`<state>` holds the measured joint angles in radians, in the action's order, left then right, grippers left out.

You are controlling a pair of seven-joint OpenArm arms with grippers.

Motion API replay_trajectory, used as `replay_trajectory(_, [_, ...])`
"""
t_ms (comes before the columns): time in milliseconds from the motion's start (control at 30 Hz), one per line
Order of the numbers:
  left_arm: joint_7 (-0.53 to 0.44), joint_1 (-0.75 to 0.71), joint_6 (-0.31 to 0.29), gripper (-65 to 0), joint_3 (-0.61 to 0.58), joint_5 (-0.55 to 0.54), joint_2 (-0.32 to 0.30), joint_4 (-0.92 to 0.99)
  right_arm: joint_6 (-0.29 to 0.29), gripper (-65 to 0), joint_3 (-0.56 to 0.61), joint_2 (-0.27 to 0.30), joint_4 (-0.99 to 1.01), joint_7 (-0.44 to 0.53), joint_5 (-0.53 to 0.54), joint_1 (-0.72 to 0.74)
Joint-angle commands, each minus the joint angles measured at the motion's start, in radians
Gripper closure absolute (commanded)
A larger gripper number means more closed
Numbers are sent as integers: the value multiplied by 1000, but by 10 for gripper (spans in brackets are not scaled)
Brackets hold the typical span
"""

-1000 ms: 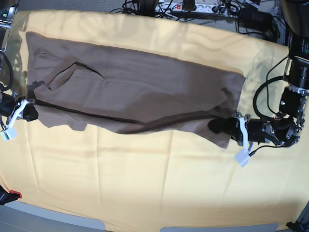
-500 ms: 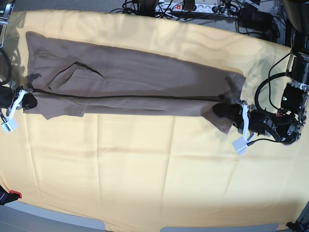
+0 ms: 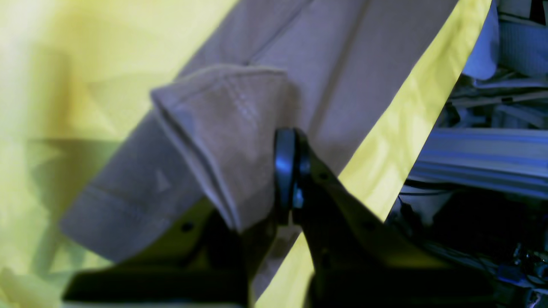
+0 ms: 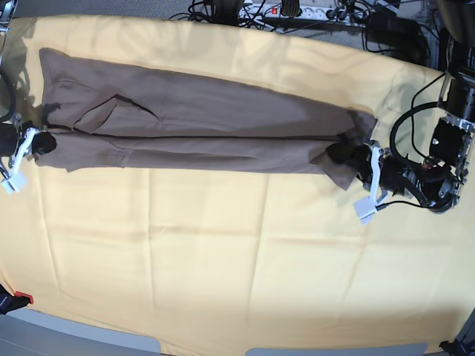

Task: Fold the T-shirt properly
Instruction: 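Lift the hem and fold it over toward the shoulders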

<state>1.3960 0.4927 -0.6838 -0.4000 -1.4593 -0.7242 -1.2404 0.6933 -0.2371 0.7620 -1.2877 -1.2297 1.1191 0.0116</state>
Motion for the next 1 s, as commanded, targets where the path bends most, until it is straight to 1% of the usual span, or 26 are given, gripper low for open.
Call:
replay_trajectory(0, [0,32,0,0,10,-24,-22,-25,5,0,-9,34,-14,14,11,16])
replay_trajectory(100, [0,32,-5,0,10,-24,-45,-55,5,0,-9,42,-14,14,15,16])
replay_trajectory(233, [0,40,-5,0,10,-24,-74,-69,5,0,-9,53,-14,-5,92,22])
replay_trajectory(333, [0,40,-14,0,10,-24,-77,-69,5,0,-9,56,-14,-40,119,44])
replay_trajectory(433, [0,39,-14,0,10,-24,-77,-69,5,0,-9,69,-14,-40,145,49])
replay_trajectory(800, [0,37,-14,0,10,-24,-80,-69,5,0,-9,72,-14,-98,145,46])
replay_trajectory(967, [0,37,-7,0,10,-24,-86,-69,5,0,-9,73,-14,-100,145,46])
